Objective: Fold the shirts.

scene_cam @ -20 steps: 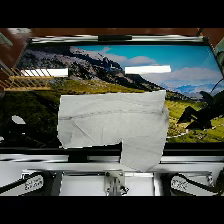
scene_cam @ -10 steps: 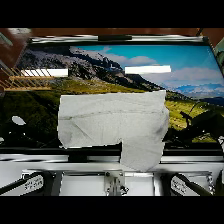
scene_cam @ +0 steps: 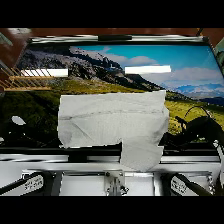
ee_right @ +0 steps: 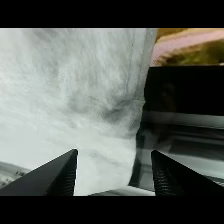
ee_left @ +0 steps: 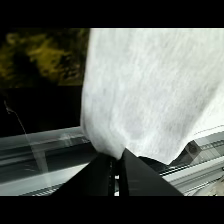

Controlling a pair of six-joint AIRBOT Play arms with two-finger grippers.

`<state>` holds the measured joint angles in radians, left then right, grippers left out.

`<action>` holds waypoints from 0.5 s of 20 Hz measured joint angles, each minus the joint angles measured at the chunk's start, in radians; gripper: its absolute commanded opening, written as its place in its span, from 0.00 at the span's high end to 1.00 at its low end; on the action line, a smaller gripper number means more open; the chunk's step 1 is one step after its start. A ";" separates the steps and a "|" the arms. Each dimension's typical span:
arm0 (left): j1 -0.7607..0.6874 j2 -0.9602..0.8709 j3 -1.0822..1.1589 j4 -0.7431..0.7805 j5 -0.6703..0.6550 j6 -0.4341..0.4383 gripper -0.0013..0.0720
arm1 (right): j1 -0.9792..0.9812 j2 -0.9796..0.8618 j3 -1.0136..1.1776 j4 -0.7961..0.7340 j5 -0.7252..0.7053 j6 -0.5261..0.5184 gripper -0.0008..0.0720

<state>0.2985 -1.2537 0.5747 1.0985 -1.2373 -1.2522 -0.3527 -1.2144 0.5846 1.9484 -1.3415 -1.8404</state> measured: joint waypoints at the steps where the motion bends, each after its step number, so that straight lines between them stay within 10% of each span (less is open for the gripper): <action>1: 0.000 0.000 0.000 0.000 0.000 0.000 0.94 | 0.001 0.000 -0.014 0.008 0.000 0.000 0.36; 4: 0.000 0.000 0.000 0.000 0.000 0.002 0.94 | 0.002 0.000 -0.039 0.013 0.049 0.000 0.85; 10: 0.000 -0.002 0.054 -0.003 0.046 0.072 0.94 | 0.002 0.031 0.009 0.068 0.081 -0.045 0.89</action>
<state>0.2981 -1.2556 0.6289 1.0954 -1.1912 -1.1805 -0.3504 -1.1835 0.5934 2.0163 -1.2602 -1.8854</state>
